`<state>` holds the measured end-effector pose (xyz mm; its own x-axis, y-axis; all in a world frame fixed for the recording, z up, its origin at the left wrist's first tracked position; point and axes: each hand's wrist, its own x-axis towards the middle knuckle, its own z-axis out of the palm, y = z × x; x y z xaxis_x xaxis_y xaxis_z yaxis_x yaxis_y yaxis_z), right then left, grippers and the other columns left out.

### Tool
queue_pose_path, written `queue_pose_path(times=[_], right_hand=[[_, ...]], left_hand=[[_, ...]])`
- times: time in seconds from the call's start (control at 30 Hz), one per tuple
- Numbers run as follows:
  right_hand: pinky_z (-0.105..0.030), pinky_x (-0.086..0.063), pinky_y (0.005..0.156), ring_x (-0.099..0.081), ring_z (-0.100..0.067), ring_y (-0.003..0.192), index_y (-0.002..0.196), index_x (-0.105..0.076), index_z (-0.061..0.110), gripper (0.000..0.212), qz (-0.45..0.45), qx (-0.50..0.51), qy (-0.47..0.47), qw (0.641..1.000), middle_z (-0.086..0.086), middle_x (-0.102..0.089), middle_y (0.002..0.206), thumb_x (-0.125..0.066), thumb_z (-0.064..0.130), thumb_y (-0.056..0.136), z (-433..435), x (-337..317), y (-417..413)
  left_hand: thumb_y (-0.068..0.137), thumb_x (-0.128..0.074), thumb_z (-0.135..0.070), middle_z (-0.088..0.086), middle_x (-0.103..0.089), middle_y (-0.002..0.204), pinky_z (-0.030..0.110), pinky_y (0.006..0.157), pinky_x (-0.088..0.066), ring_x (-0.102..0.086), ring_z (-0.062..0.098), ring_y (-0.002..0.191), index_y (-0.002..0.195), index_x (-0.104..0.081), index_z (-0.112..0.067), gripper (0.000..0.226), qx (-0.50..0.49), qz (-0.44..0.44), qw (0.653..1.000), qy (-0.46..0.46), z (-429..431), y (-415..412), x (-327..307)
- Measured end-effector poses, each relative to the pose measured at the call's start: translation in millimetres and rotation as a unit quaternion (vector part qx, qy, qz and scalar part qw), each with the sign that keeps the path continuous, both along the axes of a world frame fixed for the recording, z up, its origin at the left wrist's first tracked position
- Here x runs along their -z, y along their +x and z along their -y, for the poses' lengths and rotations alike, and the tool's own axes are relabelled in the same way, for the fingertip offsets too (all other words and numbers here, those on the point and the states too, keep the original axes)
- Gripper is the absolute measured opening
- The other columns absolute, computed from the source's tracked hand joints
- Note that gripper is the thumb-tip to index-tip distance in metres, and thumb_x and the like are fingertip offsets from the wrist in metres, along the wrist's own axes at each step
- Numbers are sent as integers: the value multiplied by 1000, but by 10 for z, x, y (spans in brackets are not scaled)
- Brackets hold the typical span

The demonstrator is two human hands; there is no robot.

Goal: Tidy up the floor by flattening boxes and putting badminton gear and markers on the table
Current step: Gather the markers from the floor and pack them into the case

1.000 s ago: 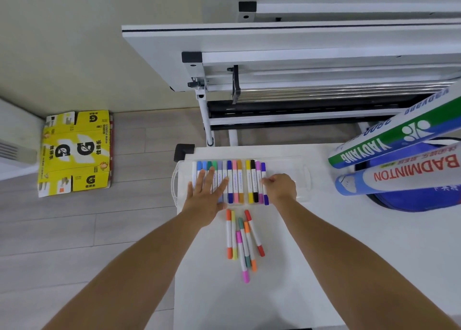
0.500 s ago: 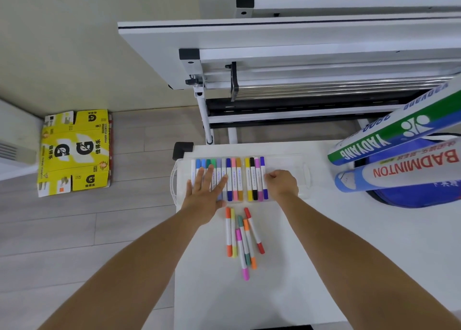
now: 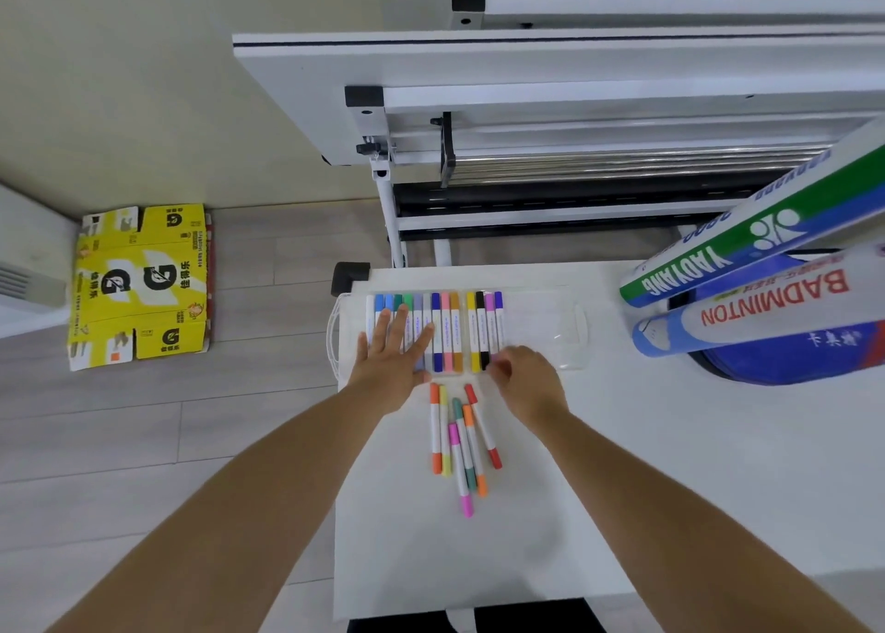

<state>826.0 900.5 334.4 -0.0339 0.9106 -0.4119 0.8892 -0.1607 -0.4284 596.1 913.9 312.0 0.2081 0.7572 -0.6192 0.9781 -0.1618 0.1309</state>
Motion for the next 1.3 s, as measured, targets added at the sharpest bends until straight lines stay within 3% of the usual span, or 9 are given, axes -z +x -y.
queue_pose_path(times=[0.1,0.2,0.53,0.67,0.8,1.1,1.3], right_hand=[[-22,-54,75,-60,-6,76,88,-60,27,18,18,-67,-44,997,10,-61,83,-54,42,95,343,5,-14],[-24,-54,79,-63,-9,84,101,-60,24,19,56,-84,-85,991,7,-65,95,-55,41,95,553,82,-33],[-21,-51,69,-59,-10,77,90,-54,24,19,42,28,-100,994,7,-57,84,-52,41,96,646,126,-220],[-17,-43,61,-58,-8,73,88,-53,20,14,9,70,-87,994,5,-58,82,-60,32,93,554,13,-162],[-21,-46,55,-59,-13,67,84,-50,18,13,-34,148,-41,988,3,-58,74,-61,22,92,248,-87,17],[-14,-36,53,-58,-15,84,98,-54,16,19,-45,186,-56,980,0,-59,91,-64,31,93,-504,58,116],[-21,-45,62,-60,-14,84,95,-59,18,19,-22,180,-52,982,0,-67,97,-57,37,96,-542,171,106]], left_hand=[[98,-38,-58,5,37,157,57,118,5,35,30,142,151,19,-43,79,-4,3,1000,-6,0,8,-37],[98,-39,-58,5,36,157,58,119,4,34,31,143,151,18,-42,79,-4,8,1000,-3,5,1,-43],[98,-39,-57,5,36,157,57,119,4,33,31,143,152,16,-42,78,2,12,1000,4,14,-18,-12],[98,-40,-57,5,36,157,57,119,3,33,31,143,152,16,-42,79,1,12,1000,2,18,-24,0],[98,-40,-58,5,36,157,58,119,1,33,31,143,151,18,-42,81,4,15,1000,6,15,-19,11],[98,-37,-59,4,40,155,57,118,3,36,30,141,149,24,-44,81,9,13,1000,15,9,-32,92],[98,-36,-60,4,40,155,58,118,3,37,30,141,149,24,-44,80,13,11,1000,14,17,-38,102]])
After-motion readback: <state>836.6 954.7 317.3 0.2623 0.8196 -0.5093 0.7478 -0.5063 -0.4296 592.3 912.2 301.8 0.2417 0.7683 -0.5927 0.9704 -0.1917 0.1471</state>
